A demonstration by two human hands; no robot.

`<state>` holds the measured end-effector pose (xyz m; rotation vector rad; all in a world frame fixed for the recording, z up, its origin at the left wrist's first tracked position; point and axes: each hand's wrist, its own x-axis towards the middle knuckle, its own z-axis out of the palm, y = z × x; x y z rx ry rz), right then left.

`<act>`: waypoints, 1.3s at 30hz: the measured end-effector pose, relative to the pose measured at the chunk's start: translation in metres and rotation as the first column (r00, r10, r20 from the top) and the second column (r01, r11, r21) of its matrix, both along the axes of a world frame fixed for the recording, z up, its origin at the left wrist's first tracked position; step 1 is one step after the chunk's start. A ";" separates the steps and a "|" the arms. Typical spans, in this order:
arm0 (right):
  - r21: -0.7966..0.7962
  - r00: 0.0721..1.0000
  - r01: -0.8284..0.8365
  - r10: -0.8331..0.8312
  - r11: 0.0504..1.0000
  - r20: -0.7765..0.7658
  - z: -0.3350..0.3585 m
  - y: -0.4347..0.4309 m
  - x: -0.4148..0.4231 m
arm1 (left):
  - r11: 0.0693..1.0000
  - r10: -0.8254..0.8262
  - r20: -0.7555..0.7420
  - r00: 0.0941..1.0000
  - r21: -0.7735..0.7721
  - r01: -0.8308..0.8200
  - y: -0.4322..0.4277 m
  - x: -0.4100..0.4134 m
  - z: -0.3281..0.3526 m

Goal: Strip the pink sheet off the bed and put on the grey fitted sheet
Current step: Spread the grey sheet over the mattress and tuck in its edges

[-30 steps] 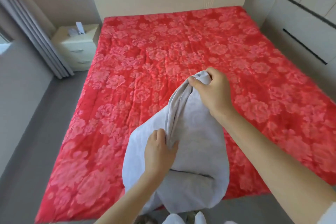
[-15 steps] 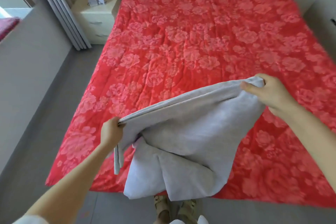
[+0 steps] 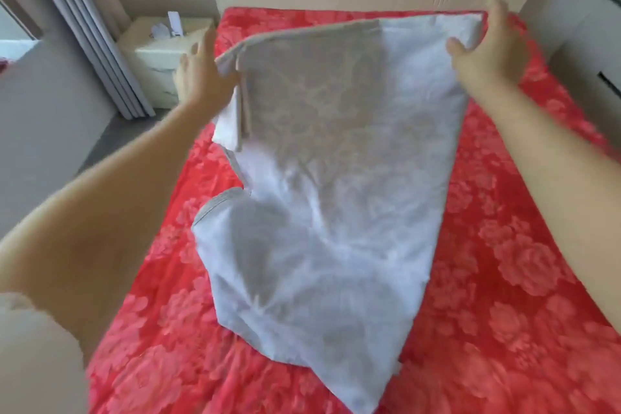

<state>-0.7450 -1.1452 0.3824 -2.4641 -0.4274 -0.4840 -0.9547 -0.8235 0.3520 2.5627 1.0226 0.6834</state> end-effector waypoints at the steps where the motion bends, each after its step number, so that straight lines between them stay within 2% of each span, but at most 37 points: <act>1: -0.039 0.999 -0.040 0.041 0.998 0.020 -0.025 0.002 -0.009 | 1.000 0.011 -0.004 1.000 -0.015 -0.011 0.000 -0.014 -0.028; 3: -0.141 0.988 -0.143 0.133 0.980 -0.077 -0.088 0.001 -0.032 | 0.987 0.068 -0.102 0.992 -0.137 -0.081 -0.001 -0.051 -0.095; 5: -0.257 0.935 -0.244 0.156 0.935 -0.319 -0.157 -0.002 -0.062 | 0.934 0.125 -0.282 0.951 -0.289 -0.208 -0.011 -0.091 -0.162; 8: -0.344 0.786 -0.395 0.120 0.852 -0.607 -0.246 -0.009 -0.115 | 0.819 0.156 -0.457 0.876 -0.435 -0.373 -0.037 -0.148 -0.248; 11: -0.359 0.670 -0.481 0.070 0.800 -0.739 -0.318 -0.013 -0.166 | 0.654 0.166 -0.576 0.801 -0.544 -0.526 -0.061 -0.194 -0.320; 13: -0.370 0.607 -0.448 -0.026 0.814 -0.794 -0.356 -0.021 -0.194 | 0.490 0.211 -0.617 0.758 -0.604 -0.628 -0.074 -0.218 -0.355; 15: -0.419 0.545 -0.319 -0.197 0.850 -0.815 -0.385 -0.040 -0.215 | 0.309 0.283 -0.634 0.719 -0.650 -0.694 -0.087 -0.236 -0.380; 18: -0.493 0.444 -0.155 -0.385 0.856 -0.809 -0.416 -0.081 -0.247 | 0.035 0.343 -0.660 0.669 -0.702 -0.711 -0.111 -0.252 -0.411; 20: -0.421 0.359 -0.085 -0.367 0.903 -0.858 -0.428 -0.096 -0.271 | -0.125 0.405 -0.640 0.653 -0.746 -0.654 -0.128 -0.256 -0.428; 21: -0.380 0.336 -0.049 -0.343 0.924 -0.877 -0.432 -0.101 -0.282 | -0.156 0.447 -0.617 0.648 -0.767 -0.623 -0.134 -0.255 -0.436; 26: -0.420 0.378 -0.113 -0.352 0.900 -0.856 -0.435 -0.111 -0.292 | -0.236 0.519 -0.479 0.707 -0.876 -0.421 -0.141 -0.230 -0.439; 28: -0.338 0.404 -0.125 -0.263 0.933 -0.876 -0.427 -0.125 -0.288 | -0.227 0.591 -0.411 0.695 -0.911 -0.345 -0.141 -0.221 -0.429; 30: -0.244 0.387 -0.095 -0.190 0.965 -0.902 -0.415 -0.147 -0.281 | -0.217 0.645 -0.386 0.659 -0.920 -0.326 -0.144 -0.220 -0.408; 31: -0.256 0.382 -0.118 -0.194 0.960 -0.904 -0.408 -0.159 -0.277 | -0.202 0.651 -0.369 0.664 -0.927 -0.317 -0.148 -0.223 -0.396; 32: -0.330 0.380 -0.184 -0.243 0.926 -0.893 -0.400 -0.169 -0.275 | -0.170 0.630 -0.346 0.695 -0.935 -0.311 -0.156 -0.226 -0.380; 33: -0.467 0.381 -0.294 -0.346 0.834 -0.857 -0.392 -0.175 -0.273 | -0.136 0.597 -0.318 0.737 -0.945 -0.298 -0.167 -0.230 -0.364; 34: -0.597 0.425 -0.367 -0.443 0.713 -0.790 -0.384 -0.174 -0.272 | -0.092 0.563 -0.289 0.774 -0.953 -0.288 -0.181 -0.234 -0.346; 35: -0.683 0.532 -0.411 -0.449 0.604 -0.718 -0.375 -0.166 -0.272 | -0.034 0.534 -0.260 0.805 -0.958 -0.286 -0.196 -0.237 -0.326; 36: -0.686 0.633 -0.389 -0.362 0.615 -0.684 -0.365 -0.149 -0.273 | 0.039 0.513 -0.228 0.828 -0.957 -0.288 -0.211 -0.239 -0.306; 37: -0.595 0.689 -0.387 -0.208 0.704 -0.694 -0.352 -0.129 -0.277 | 0.123 0.496 -0.191 0.847 -0.950 -0.286 -0.225 -0.240 -0.286; 38: -0.380 0.652 -0.404 -0.029 0.832 -0.757 -0.335 -0.104 -0.284 | 0.206 0.474 -0.149 0.868 -0.939 -0.274 -0.237 -0.243 -0.268; 39: -0.083 0.521 -0.401 0.153 0.912 -0.840 -0.315 -0.078 -0.293 | 0.272 0.445 -0.097 0.890 -0.933 -0.237 -0.246 -0.245 -0.251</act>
